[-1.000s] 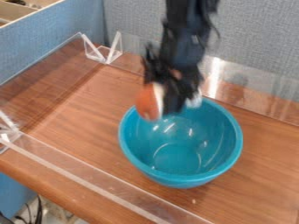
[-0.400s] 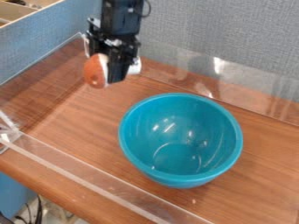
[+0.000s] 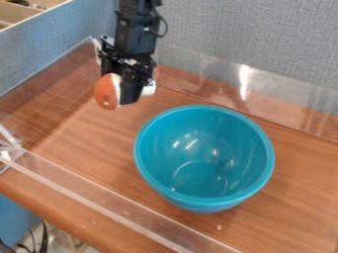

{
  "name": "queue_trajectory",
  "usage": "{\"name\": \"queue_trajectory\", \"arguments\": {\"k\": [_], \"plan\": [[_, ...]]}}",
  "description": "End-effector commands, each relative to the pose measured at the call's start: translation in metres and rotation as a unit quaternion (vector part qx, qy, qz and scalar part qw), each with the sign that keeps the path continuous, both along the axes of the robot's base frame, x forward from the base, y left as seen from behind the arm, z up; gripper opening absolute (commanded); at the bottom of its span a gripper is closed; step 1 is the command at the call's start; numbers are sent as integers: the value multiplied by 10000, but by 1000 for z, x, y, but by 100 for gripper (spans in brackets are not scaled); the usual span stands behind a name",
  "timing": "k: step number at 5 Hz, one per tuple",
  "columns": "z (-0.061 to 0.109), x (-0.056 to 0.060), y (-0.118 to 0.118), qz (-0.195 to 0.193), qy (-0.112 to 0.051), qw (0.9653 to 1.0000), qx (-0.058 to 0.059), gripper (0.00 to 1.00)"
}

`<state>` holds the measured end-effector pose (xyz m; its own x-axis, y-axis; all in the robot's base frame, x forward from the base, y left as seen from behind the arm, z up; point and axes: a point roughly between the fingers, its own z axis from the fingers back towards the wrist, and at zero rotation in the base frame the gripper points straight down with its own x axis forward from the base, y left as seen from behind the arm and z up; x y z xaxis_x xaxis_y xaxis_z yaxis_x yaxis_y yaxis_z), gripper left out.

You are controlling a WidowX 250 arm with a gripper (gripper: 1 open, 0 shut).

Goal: Remove the mushroom from inside the blue bowl and put it on the table

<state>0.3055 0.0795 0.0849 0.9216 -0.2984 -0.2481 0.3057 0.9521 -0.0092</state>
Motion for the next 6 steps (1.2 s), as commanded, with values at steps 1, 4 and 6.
{"name": "queue_trajectory", "arguments": {"k": [1,4,6], "plan": [[10,13,12,57,-254,9996,115,0],[-7,28,26,73,-82,9997,218,0],[-12,33,31,54,-42,9996,267,0]]}}
